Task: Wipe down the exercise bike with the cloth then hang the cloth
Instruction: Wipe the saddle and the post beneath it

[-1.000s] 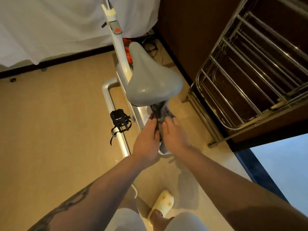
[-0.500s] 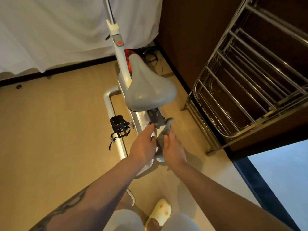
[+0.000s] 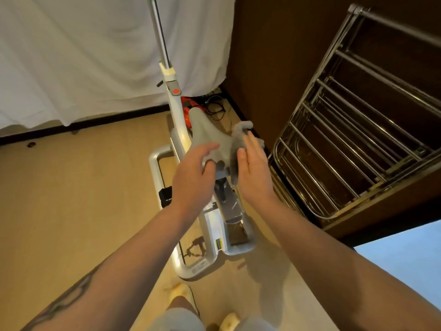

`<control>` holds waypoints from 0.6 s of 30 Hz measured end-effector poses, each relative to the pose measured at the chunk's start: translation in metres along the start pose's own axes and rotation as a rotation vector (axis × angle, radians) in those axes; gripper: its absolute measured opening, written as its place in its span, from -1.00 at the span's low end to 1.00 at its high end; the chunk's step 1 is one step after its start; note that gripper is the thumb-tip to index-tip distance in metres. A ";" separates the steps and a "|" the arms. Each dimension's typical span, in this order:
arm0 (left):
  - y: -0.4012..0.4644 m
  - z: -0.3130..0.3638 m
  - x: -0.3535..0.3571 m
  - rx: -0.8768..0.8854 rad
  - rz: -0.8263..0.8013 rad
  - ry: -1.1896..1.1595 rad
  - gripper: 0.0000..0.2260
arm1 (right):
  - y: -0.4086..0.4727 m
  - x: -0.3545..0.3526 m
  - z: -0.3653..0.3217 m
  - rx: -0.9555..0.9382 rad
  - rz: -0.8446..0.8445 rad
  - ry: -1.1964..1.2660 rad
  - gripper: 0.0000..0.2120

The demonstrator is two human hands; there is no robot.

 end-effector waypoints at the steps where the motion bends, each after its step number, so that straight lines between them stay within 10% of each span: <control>1: 0.009 -0.001 -0.003 0.012 -0.005 0.020 -0.65 | 0.009 0.009 -0.003 0.002 -0.064 -0.112 -0.56; 10: 0.042 -0.023 0.012 0.064 -0.177 0.030 -0.72 | 0.025 0.047 -0.007 0.142 -0.028 -0.559 -0.57; 18: 0.084 -0.030 0.027 0.069 -0.295 0.101 -0.74 | 0.067 0.033 0.013 0.426 0.017 -0.233 -0.60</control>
Point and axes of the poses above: each hand's wrist, its own y-axis towards the middle knuckle, its own x-axis out of the palm, z = x × y, the point moved 3 cm from there along y, towards the middle knuckle, and after that the axes turned 10 degrees about y, right-handed, at the moved point
